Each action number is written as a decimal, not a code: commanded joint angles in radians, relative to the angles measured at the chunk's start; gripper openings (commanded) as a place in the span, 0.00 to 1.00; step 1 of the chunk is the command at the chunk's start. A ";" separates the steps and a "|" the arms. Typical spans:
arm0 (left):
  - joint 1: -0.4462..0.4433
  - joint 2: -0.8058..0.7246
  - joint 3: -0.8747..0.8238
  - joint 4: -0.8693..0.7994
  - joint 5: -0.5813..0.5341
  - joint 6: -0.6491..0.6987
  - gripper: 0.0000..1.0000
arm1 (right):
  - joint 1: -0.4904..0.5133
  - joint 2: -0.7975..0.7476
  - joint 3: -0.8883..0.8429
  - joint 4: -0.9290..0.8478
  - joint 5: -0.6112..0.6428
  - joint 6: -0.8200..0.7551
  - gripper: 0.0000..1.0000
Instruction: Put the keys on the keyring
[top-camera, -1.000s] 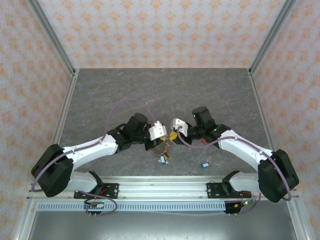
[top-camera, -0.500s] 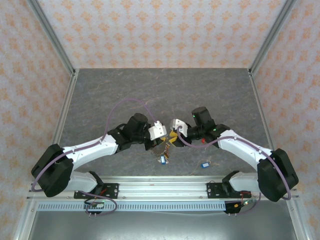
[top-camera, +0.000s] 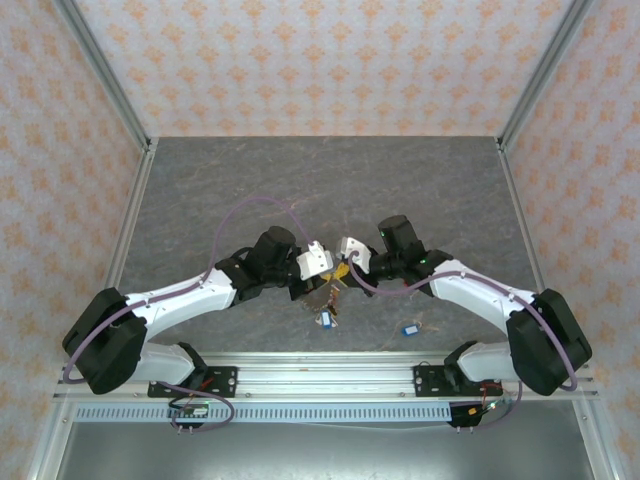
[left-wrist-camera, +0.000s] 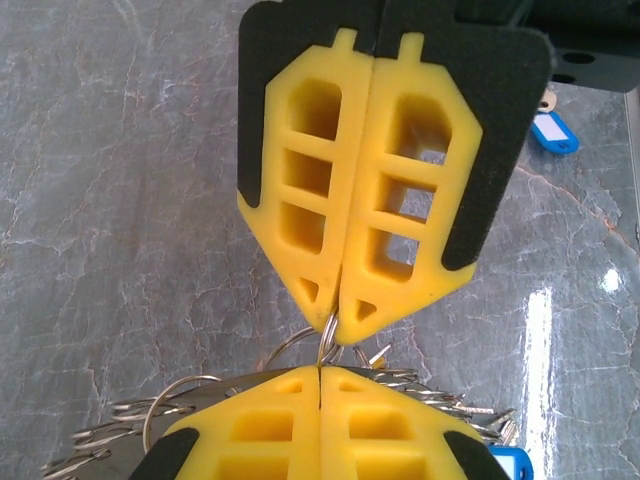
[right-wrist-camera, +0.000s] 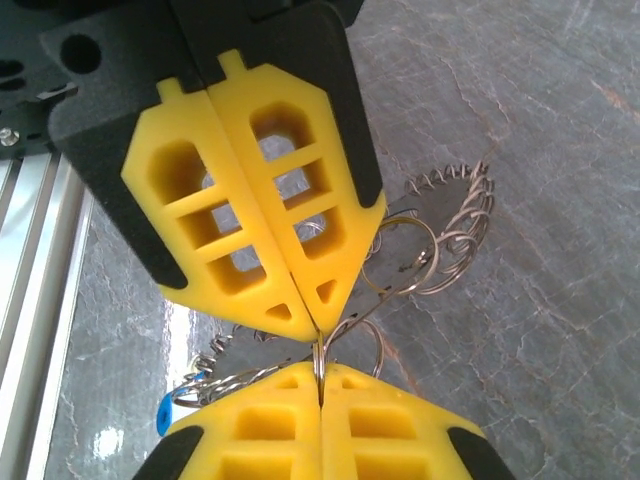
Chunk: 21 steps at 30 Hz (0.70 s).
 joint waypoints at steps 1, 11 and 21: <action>-0.001 -0.045 -0.015 0.046 -0.013 -0.022 0.06 | 0.005 -0.014 -0.043 0.070 0.027 -0.015 0.00; 0.000 -0.016 -0.037 0.061 0.052 -0.065 0.25 | -0.011 -0.040 -0.123 0.320 -0.090 0.093 0.00; 0.001 -0.041 -0.043 0.062 0.054 -0.083 0.27 | -0.026 -0.087 -0.125 0.343 -0.168 0.145 0.00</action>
